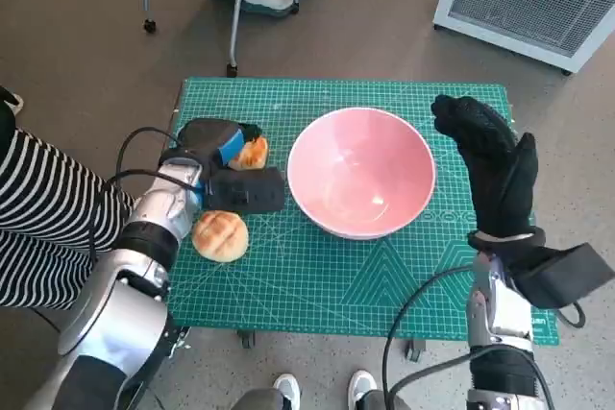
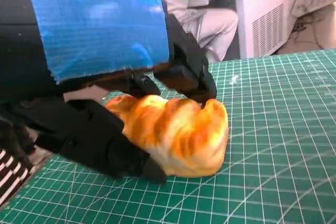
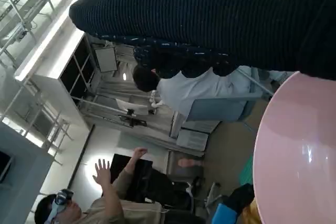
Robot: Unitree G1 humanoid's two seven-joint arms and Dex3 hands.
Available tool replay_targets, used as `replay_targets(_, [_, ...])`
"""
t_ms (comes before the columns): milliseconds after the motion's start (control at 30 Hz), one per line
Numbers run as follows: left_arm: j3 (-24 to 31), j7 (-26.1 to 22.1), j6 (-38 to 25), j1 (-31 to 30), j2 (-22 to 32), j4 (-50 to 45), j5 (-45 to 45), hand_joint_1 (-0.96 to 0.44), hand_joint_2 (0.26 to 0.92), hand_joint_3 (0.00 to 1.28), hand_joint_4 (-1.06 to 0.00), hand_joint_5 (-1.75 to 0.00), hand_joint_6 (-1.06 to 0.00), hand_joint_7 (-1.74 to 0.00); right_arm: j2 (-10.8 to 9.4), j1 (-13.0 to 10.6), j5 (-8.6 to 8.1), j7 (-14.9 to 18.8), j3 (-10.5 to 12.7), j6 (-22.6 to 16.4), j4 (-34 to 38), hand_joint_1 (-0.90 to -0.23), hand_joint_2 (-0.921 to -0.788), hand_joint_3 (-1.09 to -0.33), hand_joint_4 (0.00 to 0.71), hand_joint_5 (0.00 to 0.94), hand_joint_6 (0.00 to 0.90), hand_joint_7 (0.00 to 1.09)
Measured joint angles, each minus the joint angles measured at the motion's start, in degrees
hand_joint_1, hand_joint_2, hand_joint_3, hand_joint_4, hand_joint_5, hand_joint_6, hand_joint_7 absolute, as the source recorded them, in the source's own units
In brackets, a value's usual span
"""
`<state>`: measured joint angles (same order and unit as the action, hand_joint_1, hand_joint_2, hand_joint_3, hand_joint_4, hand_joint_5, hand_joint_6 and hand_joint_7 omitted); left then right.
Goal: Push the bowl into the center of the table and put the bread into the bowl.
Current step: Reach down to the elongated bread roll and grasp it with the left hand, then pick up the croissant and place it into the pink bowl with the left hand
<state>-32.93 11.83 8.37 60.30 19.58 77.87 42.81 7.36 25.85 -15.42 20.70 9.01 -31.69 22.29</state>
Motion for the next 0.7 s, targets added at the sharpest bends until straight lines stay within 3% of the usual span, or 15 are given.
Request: replay_targets(700, [0.3,0.0,-0.7,0.0,0.2,0.0,-0.1,0.00,0.920,0.02,-0.72,-1.13,-0.69,-1.09,0.1,0.1,0.08,-0.4,0.0,0.0,0.6,-0.725,-0.921,-0.800,0.137,0.001,0.033,0.49])
